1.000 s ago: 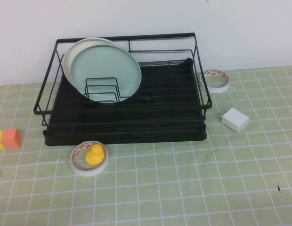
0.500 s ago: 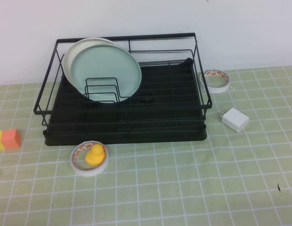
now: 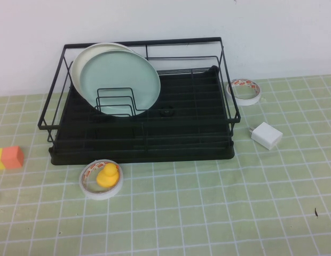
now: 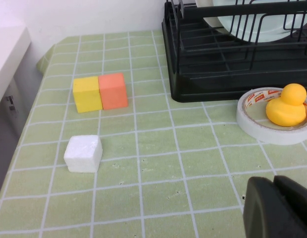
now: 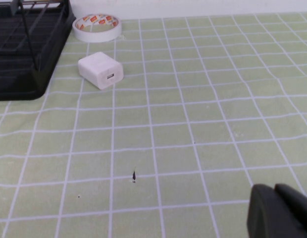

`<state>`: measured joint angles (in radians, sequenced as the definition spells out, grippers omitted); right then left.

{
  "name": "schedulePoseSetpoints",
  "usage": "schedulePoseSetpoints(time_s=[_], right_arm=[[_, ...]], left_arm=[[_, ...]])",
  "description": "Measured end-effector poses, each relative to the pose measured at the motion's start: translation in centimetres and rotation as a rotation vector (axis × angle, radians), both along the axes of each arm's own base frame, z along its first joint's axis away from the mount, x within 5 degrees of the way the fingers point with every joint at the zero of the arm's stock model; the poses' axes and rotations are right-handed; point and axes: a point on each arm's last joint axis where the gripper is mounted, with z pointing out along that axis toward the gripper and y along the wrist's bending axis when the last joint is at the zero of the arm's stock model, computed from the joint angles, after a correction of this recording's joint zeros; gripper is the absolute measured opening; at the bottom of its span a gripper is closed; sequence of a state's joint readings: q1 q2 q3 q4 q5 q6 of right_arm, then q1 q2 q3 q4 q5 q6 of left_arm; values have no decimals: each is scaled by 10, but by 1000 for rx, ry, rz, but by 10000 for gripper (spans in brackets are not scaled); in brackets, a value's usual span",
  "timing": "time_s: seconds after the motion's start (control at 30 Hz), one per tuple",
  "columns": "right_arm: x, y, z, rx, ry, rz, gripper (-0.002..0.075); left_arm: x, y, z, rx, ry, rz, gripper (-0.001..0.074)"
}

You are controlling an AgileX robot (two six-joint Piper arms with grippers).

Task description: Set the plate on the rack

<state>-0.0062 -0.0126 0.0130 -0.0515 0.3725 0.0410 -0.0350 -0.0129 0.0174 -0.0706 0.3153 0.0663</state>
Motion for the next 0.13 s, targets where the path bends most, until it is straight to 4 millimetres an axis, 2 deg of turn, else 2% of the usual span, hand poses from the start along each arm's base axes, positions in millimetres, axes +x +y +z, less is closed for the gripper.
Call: schedulePoseSetpoints(time_s=[0.13], right_arm=[[0,0,0,-1,0,0,0]], left_arm=[[0,0,0,0,0,0,-3]])
